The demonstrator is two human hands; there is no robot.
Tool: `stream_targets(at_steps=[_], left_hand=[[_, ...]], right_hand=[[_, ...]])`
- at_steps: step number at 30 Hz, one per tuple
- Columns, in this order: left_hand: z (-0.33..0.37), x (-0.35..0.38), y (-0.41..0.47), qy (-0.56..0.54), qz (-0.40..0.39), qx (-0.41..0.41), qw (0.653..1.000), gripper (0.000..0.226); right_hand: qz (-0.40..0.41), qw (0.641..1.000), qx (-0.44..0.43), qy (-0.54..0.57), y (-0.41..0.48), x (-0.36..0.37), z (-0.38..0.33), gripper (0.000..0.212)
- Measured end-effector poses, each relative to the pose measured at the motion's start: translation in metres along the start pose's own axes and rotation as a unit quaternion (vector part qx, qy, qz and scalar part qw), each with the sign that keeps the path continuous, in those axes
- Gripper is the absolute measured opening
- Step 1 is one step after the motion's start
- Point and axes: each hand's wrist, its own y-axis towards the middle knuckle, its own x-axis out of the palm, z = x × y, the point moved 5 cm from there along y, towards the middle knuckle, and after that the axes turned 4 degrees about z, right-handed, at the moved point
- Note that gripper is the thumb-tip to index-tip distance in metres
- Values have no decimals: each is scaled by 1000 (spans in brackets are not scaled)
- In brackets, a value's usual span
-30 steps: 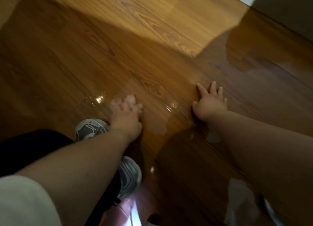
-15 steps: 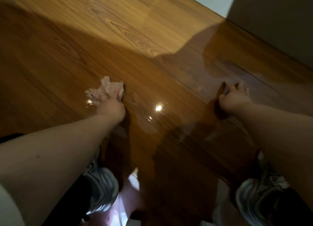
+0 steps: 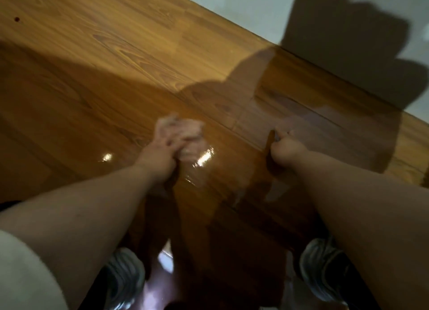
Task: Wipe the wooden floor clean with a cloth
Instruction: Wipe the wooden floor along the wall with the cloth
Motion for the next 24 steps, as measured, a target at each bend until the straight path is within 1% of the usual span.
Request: stream_targets(at_steps=[2, 3, 5, 6, 7, 8, 9, 10, 11, 12, 13, 14, 15, 16, 17, 18, 19, 20, 21, 22, 24], left_hand=[[-44, -16, 17, -64, -7, -157, 985, 61], [-56, -21, 25, -85, -14, -214, 973, 57], [-58, -26, 34, -116, -7, -289, 950, 54], [-45, -28, 39, -140, 14, -298, 944, 55], [-26, -27, 43, -183, 33, -279, 942, 58], [-1, -27, 46, -229, 47, -227, 945, 62], [28, -28, 50, -270, 42, -152, 950, 65], [57, -29, 53, -314, 25, -74, 946, 67], [82, -31, 57, -362, 0, -12, 932, 67], [97, -36, 64, -397, 6, 23, 917, 67], [100, -45, 73, -418, 48, 21, 907, 63], [93, -58, 83, -410, 119, -12, 904, 56], [79, -70, 91, -376, 184, -61, 906, 48], [62, -80, 97, -333, 224, -105, 910, 45], [43, -85, 106, -280, 223, -132, 924, 44], [21, -86, 114, -219, 183, -152, 946, 47], [-2, -84, 120, -166, 115, -175, 964, 55], [-24, -82, 123, -137, 43, -196, 970, 68], [-45, -80, 126, -132, -20, -212, 968, 84], [-61, -78, 124, -133, -61, -213, 966, 98], [-77, -74, 124, -86, -104, -168, 976, 111]], right_hand=[[-2, 1000, 3, -2, -3, 4, -2, 61], [6, 1000, 11, -3, -4, 3, -3, 60], [47, 999, 13, -10, -5, -3, -8, 55], [95, 995, -1, 0, -5, -11, -12, 50], [149, 988, -23, 25, -4, -20, -18, 44], [196, 978, -47, 62, -5, -27, -26, 39], [223, 968, -68, 96, -5, -33, -37, 35], [230, 962, -88, 120, -4, -35, -50, 33], [224, 960, -104, 133, -3, -34, -62, 33], [218, 959, -117, 136, -1, -32, -75, 35], [215, 960, -125, 131, 0, -25, -83, 36], [214, 961, -127, 120, -1, -16, -90, 38], [208, 964, -126, 105, -4, -2, -96, 41], [191, 969, -129, 84, -8, 15, -102, 47], [165, 974, -142, 57, -13, 34, -108, 53], [134, 976, -168, 24, -18, 53, -114, 57], [104, 975, -197, -15, -21, 68, -119, 59], [78, 969, -226, -56, -20, 77, -121, 60], [63, 960, -254, -97, -14, 79, -121, 59], [61, 946, -285, -143, -7, 74, -116, 58], [86, 914, -329, -224, 16, 51, -106, 55]])
